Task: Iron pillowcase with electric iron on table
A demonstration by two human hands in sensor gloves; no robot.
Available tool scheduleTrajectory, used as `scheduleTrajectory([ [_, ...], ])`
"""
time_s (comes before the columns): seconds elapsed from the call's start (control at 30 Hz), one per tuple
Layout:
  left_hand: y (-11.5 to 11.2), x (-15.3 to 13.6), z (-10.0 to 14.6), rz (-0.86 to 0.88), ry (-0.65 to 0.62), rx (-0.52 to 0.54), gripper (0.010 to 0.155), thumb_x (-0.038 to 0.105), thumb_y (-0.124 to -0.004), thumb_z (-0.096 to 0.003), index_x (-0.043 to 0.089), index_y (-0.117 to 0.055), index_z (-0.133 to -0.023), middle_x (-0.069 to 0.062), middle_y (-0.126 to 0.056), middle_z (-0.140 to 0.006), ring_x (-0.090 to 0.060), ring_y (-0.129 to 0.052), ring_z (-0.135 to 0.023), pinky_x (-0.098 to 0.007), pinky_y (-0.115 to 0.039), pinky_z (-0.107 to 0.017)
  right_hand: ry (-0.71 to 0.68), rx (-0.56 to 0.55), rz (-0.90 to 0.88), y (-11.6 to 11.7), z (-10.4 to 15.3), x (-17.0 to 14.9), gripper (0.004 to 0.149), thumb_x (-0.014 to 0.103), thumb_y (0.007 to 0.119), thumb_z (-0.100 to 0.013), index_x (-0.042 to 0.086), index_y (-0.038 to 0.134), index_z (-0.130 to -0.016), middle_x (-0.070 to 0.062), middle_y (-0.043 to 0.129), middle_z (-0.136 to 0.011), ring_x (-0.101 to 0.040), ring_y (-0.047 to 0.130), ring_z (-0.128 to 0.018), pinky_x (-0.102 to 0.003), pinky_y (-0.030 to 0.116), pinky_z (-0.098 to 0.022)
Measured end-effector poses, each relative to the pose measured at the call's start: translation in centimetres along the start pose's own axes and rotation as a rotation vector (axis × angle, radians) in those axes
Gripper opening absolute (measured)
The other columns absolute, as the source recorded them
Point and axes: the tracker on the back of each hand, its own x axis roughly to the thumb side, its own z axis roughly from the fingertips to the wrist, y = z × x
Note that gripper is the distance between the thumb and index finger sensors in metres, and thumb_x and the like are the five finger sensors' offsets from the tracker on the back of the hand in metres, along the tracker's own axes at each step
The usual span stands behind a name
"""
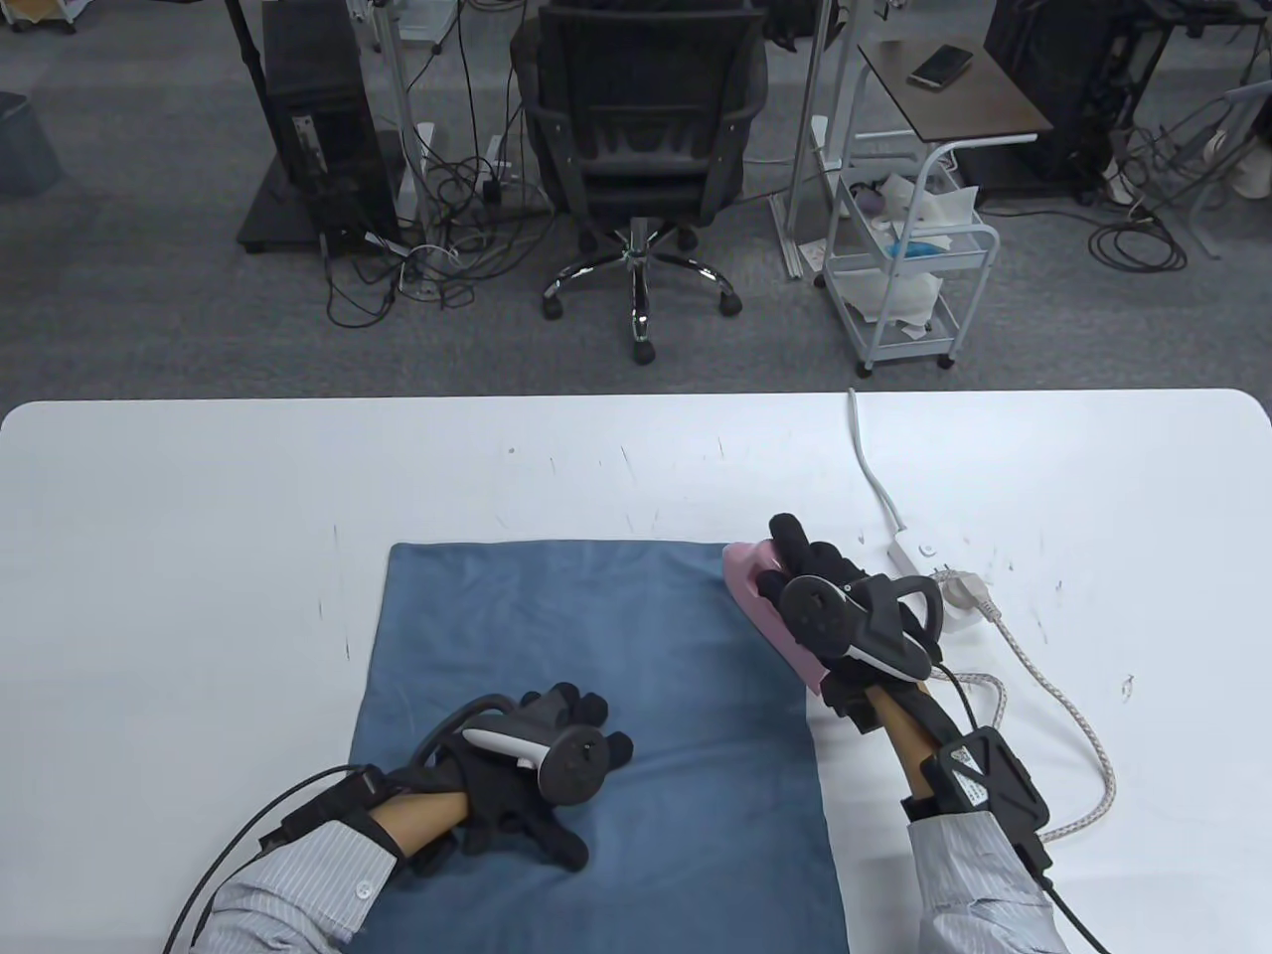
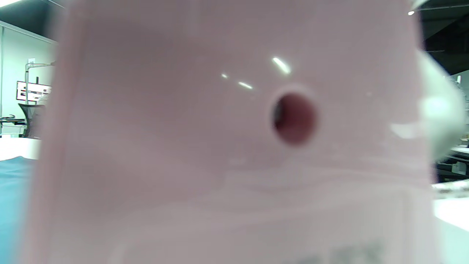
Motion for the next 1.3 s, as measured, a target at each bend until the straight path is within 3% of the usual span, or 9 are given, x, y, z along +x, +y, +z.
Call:
scheduleTrajectory([
  [0.1,-0.4,1.2,0.9,-0.036,-0.005,-0.045,0.109,0.074,-0.047,-0.0434,0.013,0.019,-0.105,-0.036,0.025,-0.103,-0.068,0.008,-0.093,-0.074,-0.014,-0.069,-0.041,0.014,-0.002,0.1,0.4,1.0,0.063,0.042,0.054,-0.057,0.007,0.048,-0.109,-0.009,0.087,-0.076,-0.014,0.094,-0.040,-0.030,0.087,-0.033],
  [0.27,-0.5,-1.9,4.4,0.100,0.115,0.126,0.110,0.072,-0.047,-0.0442,0.007,0.016,-0.106,-0.037,0.021,-0.104,-0.066,0.009,-0.091,-0.072,-0.012,-0.068,-0.170,0.064,-0.005,1.1,0.5,4.0,0.063,0.042,0.054,-0.057,0.007,0.048,-0.109,-0.010,0.087,-0.076,-0.014,0.094,-0.040,-0.030,0.087,-0.033],
  [0.47,-4.3,-7.0,8.5,0.299,0.352,0.044,0.113,0.070,-0.050,-0.0456,-0.002,0.014,-0.105,-0.039,0.019,-0.104,-0.067,0.007,-0.092,-0.072,-0.013,-0.069,-0.327,0.146,-0.033,2.9,-0.1,8.4,0.063,0.042,0.054,-0.057,0.007,0.048,-0.109,-0.009,0.087,-0.076,-0.014,0.094,-0.040,-0.029,0.087,-0.033],
  [0.63,-6.6,-8.9,8.8,0.336,0.429,0.027,0.113,0.069,-0.051,-0.0458,-0.004,0.011,-0.106,-0.039,0.015,-0.105,-0.066,0.003,-0.094,-0.071,-0.014,-0.069,-0.351,0.203,-0.078,4.6,-1.4,10.0,0.063,0.042,0.054,-0.057,0.007,0.047,-0.109,-0.010,0.087,-0.076,-0.014,0.094,-0.040,-0.030,0.087,-0.033],
  [0.8,-6.9,-9.1,8.7,0.327,0.418,0.010,0.113,0.069,-0.049,-0.0464,-0.003,0.015,-0.104,-0.039,0.020,-0.103,-0.066,0.005,-0.093,-0.072,-0.013,-0.069,-0.254,0.212,-0.070,5.6,-3.3,8.7,0.063,0.041,0.053,-0.057,0.007,0.047,-0.109,-0.010,0.087,-0.076,-0.015,0.094,-0.040,-0.030,0.086,-0.033],
  [1.13,-6.9,-9.0,8.8,0.339,0.417,0.029,0.113,0.069,-0.049,-0.0460,-0.002,0.015,-0.104,-0.038,0.020,-0.104,-0.066,0.008,-0.093,-0.073,-0.013,-0.069,0.053,0.166,0.038,6.8,-6.9,1.9,0.064,0.043,0.056,-0.056,0.006,0.049,-0.109,-0.010,0.087,-0.075,-0.015,0.093,-0.039,-0.030,0.086,-0.033],
  [1.3,-6.9,-9.0,8.9,0.342,0.417,0.028,0.113,0.069,-0.049,-0.0458,-0.002,0.016,-0.104,-0.037,0.021,-0.103,-0.065,0.009,-0.093,-0.073,-0.013,-0.069,0.011,0.186,0.077,5.8,-6.7,1.3,0.081,0.052,0.068,-0.048,-0.001,0.049,-0.107,-0.004,0.087,-0.070,-0.010,0.092,-0.037,-0.027,0.086,-0.032],
])
